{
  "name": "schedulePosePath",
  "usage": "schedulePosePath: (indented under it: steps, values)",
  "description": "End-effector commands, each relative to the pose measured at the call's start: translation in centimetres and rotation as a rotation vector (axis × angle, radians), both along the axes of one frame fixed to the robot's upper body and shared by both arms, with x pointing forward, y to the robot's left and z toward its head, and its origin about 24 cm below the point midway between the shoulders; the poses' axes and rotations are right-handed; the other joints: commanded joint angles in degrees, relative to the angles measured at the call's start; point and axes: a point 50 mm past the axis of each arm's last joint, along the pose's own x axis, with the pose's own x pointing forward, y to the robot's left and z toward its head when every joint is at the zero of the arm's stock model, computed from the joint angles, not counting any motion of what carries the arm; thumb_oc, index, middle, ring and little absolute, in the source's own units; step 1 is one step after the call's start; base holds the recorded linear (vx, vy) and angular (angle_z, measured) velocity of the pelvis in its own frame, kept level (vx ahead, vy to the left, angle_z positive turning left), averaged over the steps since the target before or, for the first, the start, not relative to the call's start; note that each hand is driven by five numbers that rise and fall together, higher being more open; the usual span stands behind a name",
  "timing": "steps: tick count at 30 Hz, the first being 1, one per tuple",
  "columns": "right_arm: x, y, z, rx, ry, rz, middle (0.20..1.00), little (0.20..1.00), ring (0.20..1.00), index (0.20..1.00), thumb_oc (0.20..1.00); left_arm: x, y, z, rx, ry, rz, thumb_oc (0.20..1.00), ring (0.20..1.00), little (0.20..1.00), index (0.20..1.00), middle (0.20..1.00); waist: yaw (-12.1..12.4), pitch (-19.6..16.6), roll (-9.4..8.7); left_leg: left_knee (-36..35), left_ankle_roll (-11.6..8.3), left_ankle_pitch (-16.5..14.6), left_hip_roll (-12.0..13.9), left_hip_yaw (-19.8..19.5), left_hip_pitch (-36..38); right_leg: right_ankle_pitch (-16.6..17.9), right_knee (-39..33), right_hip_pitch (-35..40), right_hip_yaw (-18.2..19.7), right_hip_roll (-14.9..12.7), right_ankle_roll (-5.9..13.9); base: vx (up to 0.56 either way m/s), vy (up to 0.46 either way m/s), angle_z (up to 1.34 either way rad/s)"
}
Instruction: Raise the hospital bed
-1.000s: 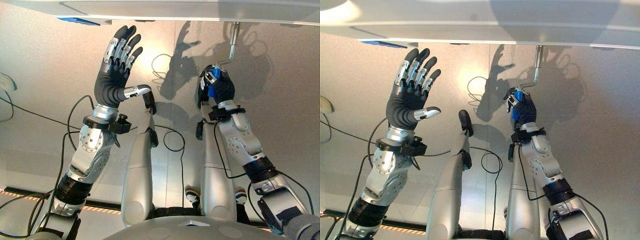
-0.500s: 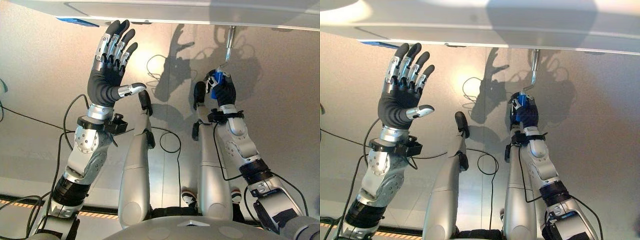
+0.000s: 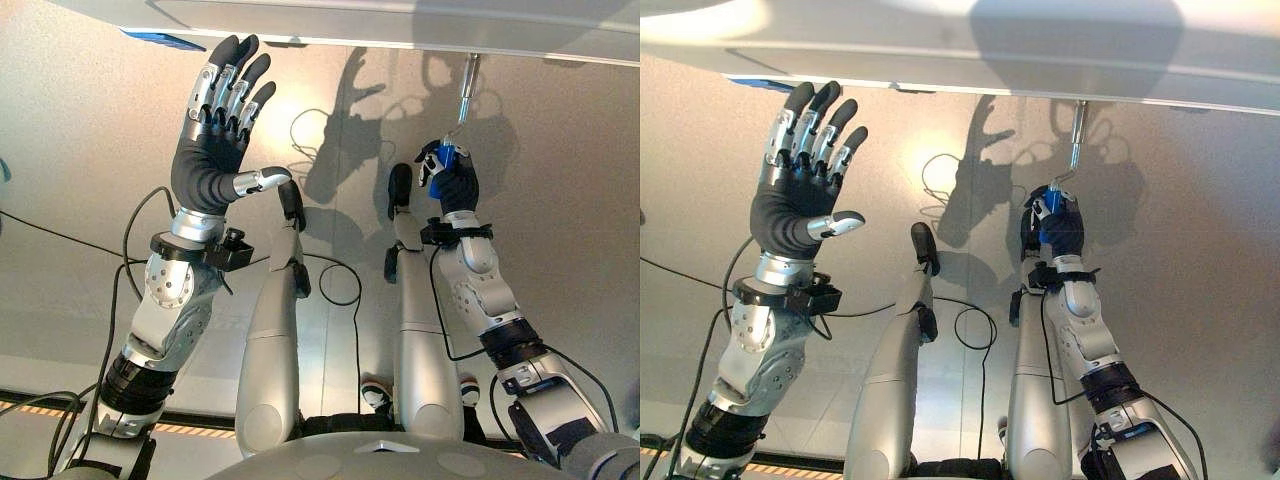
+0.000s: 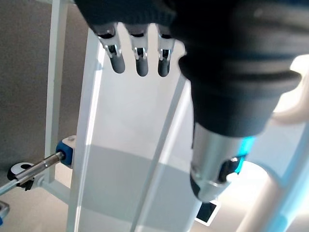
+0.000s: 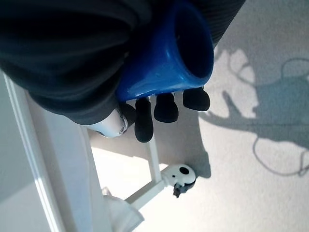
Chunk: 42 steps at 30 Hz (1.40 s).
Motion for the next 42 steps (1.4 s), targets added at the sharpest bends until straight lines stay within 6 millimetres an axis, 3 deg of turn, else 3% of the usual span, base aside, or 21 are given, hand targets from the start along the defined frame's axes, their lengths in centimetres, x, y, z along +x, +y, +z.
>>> schedulePosePath:
  steps: [1, 4, 5, 6, 7, 8, 11, 18, 25, 30, 42]
  values:
    - [-2.6, -8.3, 9.4, 0.064, -0.425, -0.214, 0.2, 0.2, 0.2, 0.2, 0.2, -1.6, 0.7, 1.4, -0.029, -0.111, -0.025, 1.0, 1.0, 1.0, 1.0, 1.0, -1.42, -1.01, 1.49, 2.87, -1.54, -3.9, 0.58, -2.21, 2.12, -1.14, -0.95, 2.77, -3.37, 3.87, 2.26, 0.0, 0.0, 0.0]
    - [-2.7, -7.0, 9.3, -0.026, -0.406, -0.104, 0.2, 0.2, 0.2, 0.2, 0.2, -1.7, 0.8, 1.3, -0.008, -0.106, -0.034, 1.0, 1.0, 1.0, 1.0, 1.0, -1.39, -1.01, 1.34, 2.74, -1.61, -3.72, 0.64, -2.22, 2.3, -1.13, -0.81, 2.8, -3.34, 3.9, 2.21, -0.01, -0.046, -0.04]
    - [-2.7, -5.1, 9.1, -0.169, -0.374, 0.009, 0.2, 0.2, 0.2, 0.2, 0.2, -1.7, 0.8, 1.1, 0.024, -0.097, -0.039, 1.0, 1.0, 1.0, 1.0, 1.0, -1.21, -1.01, 1.32, 2.74, -1.71, -3.54, 0.74, -2.08, 2.51, -1.08, -0.68, 2.88, -3.34, 4.04, 2.17, 0.0, -0.043, -0.05]
    - [-3.0, -4.3, 9.2, -0.194, -0.379, 0.062, 0.2, 0.2, 0.2, 0.2, 0.2, -1.7, 0.8, 1.0, 0.035, -0.092, -0.042, 1.0, 1.0, 1.0, 1.0, 1.0, -1.28, -1.01, 1.27, 2.84, -1.74, -3.5, 0.81, -2.06, 2.5, -1.14, -0.58, 2.9, -3.35, 4.03, 2.1, 0.0, -0.043, -0.05]
    - [-3.1, -4.3, 9.2, -0.194, -0.379, 0.062, 0.2, 0.2, 0.2, 0.2, 0.2, -1.7, 0.8, 1.0, 0.035, -0.092, -0.042, 1.0, 1.0, 1.0, 1.0, 1.0, -1.3, -1.01, 1.27, 2.85, -1.74, -3.5, 0.8, -2.06, 2.51, -1.16, -0.57, 2.91, -3.35, 4.02, 2.1, -0.01, -0.044, -0.04]
    - [-3.1, -2.8, 8.9, -0.153, -0.377, 0.158, 0.2, 0.2, 0.2, 0.2, 0.2, -1.6, 0.6, 0.8, 0.038, -0.085, -0.05, 1.0, 1.0, 1.0, 1.0, 1.0, -1.17, -1.01, 1.41, 2.9, -1.74, -3.35, 0.88, -2.02, 2.56, -1.11, -0.34, 2.83, -3.36, 4.02, 2.04, -0.01, -0.035, -0.04]
    - [-3.3, -1.0, 8.8, -0.148, -0.386, 0.241, 0.2, 0.2, 0.2, 0.2, 0.2, -1.4, 0.4, 0.6, 0.041, -0.076, -0.048, 1.0, 1.0, 1.0, 1.0, 1.0, -1.03, -1.01, 1.89, 2.49, -1.96, -2.94, 0.86, -2.03, 3.02, -1.19, -0.33, 3.11, -3.42, 4.0, 2.02, -0.01, -0.03, -0.04]
    - [-3.4, -0.4, 8.5, -0.076, -0.389, 0.267, 0.2, 0.2, 0.2, 0.2, 0.2, -1.3, 0.3, 0.4, 0.039, -0.072, -0.042, 1.0, 1.0, 1.0, 1.0, 1.0, -1.02, -1.01, 2.61, 0.94, -2.4, -2.12, 0.96, -1.95, 4.31, -1.33, -0.36, 3.56, -3.44, 4.22, 1.86, -0.01, -0.012, -0.03]
    - [-2.7, -3.3, 7.8, 0.016, -0.367, 0.049, 0.2, 0.2, 0.2, 0.2, 0.2, -1.2, 0.1, 0.4, 0.012, -0.074, -0.043, 1.0, 1.0, 1.0, 1.0, 1.0, -1.19, -1.01, 2.52, -0.55, -2.85, -1.46, 1.35, -1.95, 5.58, -1.68, -0.36, 3.79, -3.48, 4.63, 1.66, 0.0, -0.015, -0.01]
    - [-2.5, -7.3, 7.8, 0.104, -0.379, -0.217, 0.2, 0.2, 0.2, 0.2, 0.2, -1.2, 0.2, 0.7, -0.022, -0.089, -0.048, 1.0, 1.0, 1.0, 1.0, 1.0, -1.49, -1.01, 2.88, -1.3, -3.05, -1.25, 1.59, -2.33, 5.85, -2.06, -0.49, 3.66, -3.55, 4.81, 1.65, 0.0, 0.0, 0.0]
    - [-2.5, -11.6, 7.8, 0.258, -0.407, -0.446, 0.2, 0.2, 0.2, 0.2, 0.2, -1.4, 0.2, 1.0, -0.057, -0.096, -0.065, 1.0, 1.0, 1.0, 1.0, 1.0, -1.36, -1.01, 3.59, -2.41, -3.37, -0.68, 1.72, -2.62, 6.7, -2.18, -0.46, 3.95, -3.87, 4.94, 1.51, 0.0, 0.0, 0.0]
